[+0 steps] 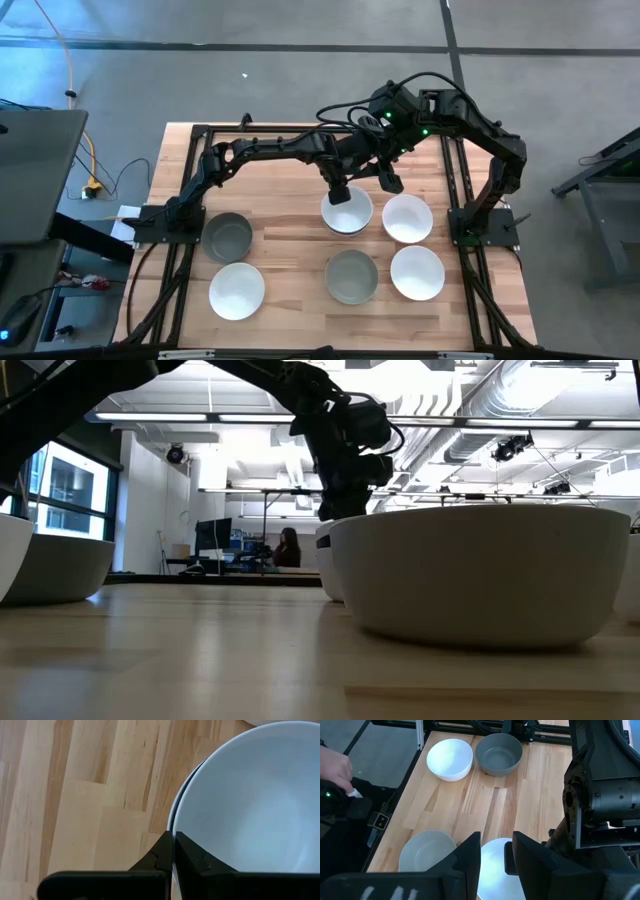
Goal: Nest bowls inside each other
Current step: Stack the top right white bowl on top of the black bowl
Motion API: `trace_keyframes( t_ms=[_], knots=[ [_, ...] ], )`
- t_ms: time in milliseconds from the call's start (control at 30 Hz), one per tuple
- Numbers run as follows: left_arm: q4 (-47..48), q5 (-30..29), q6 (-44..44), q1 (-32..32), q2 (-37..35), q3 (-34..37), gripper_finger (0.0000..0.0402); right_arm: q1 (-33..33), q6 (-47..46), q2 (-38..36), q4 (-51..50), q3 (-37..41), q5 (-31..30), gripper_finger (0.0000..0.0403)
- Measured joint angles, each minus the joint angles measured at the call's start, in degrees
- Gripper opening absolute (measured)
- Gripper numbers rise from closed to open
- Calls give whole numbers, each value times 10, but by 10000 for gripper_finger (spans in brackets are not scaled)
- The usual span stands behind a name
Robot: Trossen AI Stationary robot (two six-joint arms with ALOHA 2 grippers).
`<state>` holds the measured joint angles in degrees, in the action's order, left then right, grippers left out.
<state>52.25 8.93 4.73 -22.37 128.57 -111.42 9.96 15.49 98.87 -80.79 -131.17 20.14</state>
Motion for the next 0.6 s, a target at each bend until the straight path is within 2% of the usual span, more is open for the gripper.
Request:
trace_keyframes(
  t_ms=[233, 600],
  knots=[
    [3, 0, 0, 0, 0, 0, 18, 0, 0, 0, 0, 0, 0, 105],
    [3, 18, 32, 0, -32, 0, 128, 0, 2, 0, 0, 0, 0, 105]
  ],
)
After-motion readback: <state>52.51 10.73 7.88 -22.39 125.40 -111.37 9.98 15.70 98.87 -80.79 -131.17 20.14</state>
